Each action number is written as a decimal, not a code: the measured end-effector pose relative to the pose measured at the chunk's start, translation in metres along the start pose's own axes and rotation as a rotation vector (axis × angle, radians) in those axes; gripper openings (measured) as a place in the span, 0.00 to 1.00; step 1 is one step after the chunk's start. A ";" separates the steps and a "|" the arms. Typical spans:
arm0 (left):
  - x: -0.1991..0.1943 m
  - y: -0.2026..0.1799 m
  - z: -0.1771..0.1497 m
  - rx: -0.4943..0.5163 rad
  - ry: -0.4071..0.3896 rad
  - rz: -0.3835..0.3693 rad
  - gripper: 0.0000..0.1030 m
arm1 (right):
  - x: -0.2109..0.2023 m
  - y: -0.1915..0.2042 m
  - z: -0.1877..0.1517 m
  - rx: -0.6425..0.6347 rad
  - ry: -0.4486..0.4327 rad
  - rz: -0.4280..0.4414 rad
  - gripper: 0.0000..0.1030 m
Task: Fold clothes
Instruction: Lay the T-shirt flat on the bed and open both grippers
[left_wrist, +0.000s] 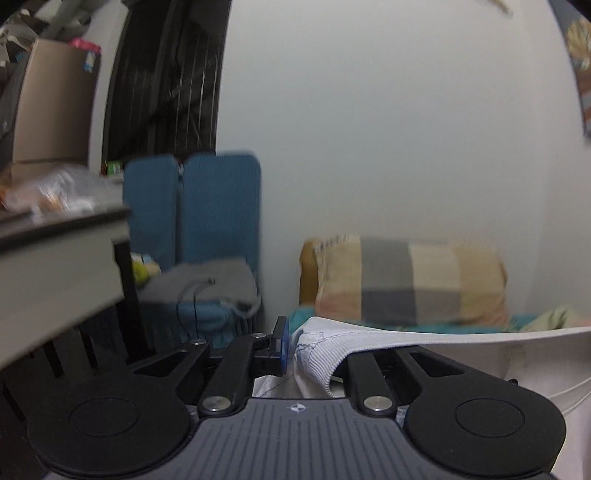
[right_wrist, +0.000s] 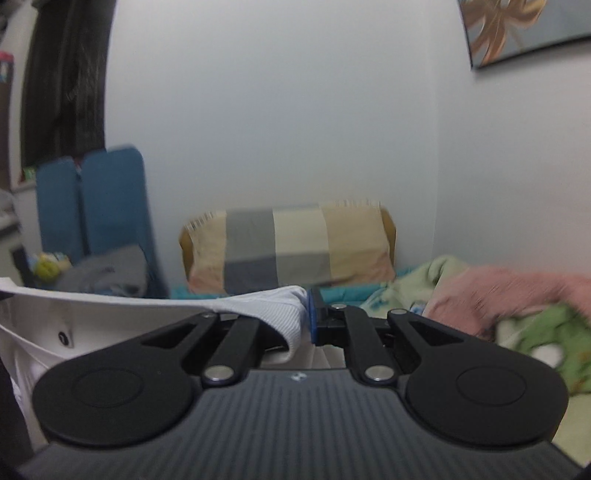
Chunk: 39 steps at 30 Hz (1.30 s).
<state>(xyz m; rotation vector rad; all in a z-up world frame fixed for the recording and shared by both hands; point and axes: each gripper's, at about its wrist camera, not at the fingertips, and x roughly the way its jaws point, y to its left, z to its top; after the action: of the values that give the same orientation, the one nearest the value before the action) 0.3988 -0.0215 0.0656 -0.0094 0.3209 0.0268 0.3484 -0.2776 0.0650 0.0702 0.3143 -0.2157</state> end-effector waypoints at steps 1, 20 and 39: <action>0.032 -0.005 -0.021 0.007 0.030 0.004 0.12 | 0.031 0.002 -0.017 -0.002 0.025 -0.003 0.09; 0.222 0.002 -0.150 0.006 0.364 -0.010 1.00 | 0.205 -0.028 -0.148 0.157 0.340 0.134 0.76; -0.081 0.021 -0.105 0.115 0.253 -0.136 1.00 | -0.069 -0.072 -0.137 0.252 0.285 0.202 0.76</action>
<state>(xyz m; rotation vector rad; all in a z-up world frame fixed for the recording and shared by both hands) 0.2884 -0.0035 -0.0083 0.0799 0.5742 -0.1287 0.2277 -0.3201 -0.0464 0.3827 0.5594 -0.0424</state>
